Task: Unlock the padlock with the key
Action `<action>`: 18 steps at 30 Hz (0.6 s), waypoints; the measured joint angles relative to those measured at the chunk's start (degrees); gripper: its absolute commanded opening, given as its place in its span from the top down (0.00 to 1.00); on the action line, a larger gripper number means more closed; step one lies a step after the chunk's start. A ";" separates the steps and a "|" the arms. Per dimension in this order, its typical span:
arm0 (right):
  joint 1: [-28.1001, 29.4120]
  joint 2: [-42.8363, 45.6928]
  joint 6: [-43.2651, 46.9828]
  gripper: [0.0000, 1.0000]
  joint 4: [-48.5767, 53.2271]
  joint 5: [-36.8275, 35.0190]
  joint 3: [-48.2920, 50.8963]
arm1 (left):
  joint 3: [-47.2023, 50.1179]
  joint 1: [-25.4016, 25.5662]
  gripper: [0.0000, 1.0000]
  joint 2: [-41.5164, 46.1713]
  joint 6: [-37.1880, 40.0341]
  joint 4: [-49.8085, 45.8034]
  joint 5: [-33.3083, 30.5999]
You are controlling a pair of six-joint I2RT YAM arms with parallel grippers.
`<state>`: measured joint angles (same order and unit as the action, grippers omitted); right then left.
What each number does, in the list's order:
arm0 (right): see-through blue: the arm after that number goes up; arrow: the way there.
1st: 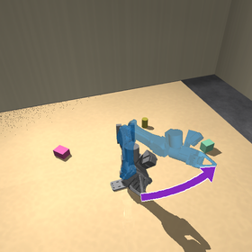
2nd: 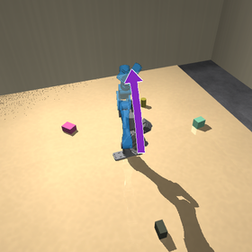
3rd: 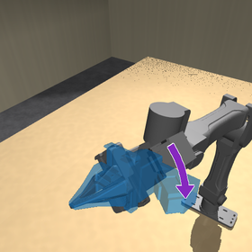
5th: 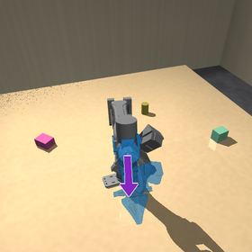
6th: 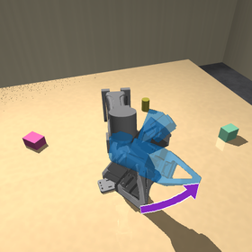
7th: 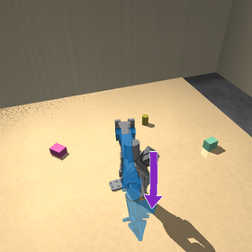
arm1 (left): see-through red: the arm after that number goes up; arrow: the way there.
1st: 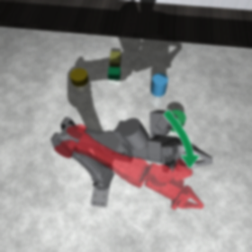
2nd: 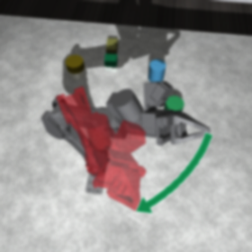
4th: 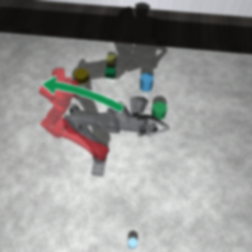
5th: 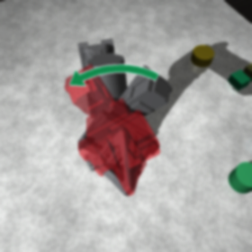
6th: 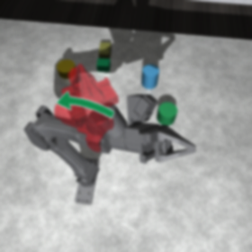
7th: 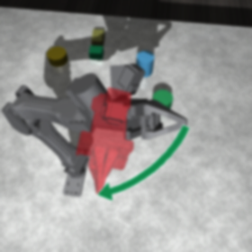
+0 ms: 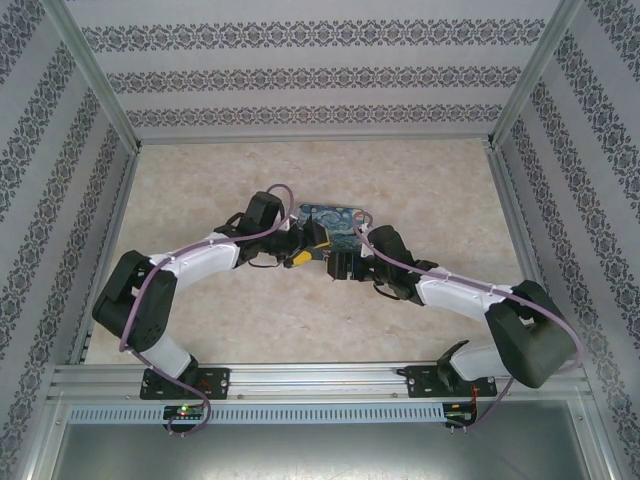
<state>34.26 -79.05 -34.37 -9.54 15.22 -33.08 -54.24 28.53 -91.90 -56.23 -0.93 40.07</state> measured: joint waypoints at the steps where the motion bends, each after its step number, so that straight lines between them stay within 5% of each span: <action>1: -0.02 -0.85 0.00 0.19 -0.11 -0.22 -0.35 | -0.37 -0.24 0.15 0.42 0.59 -0.98 -0.39; 18: -4.85 -8.70 1.79 0.28 -0.85 -0.76 -8.87 | -6.62 -5.42 0.11 2.60 8.44 -11.41 -7.26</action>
<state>29.41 -87.74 -32.58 -10.39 14.46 -41.95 -60.86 23.11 -89.30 -47.79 -12.34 32.82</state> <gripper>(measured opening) 0.747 0.885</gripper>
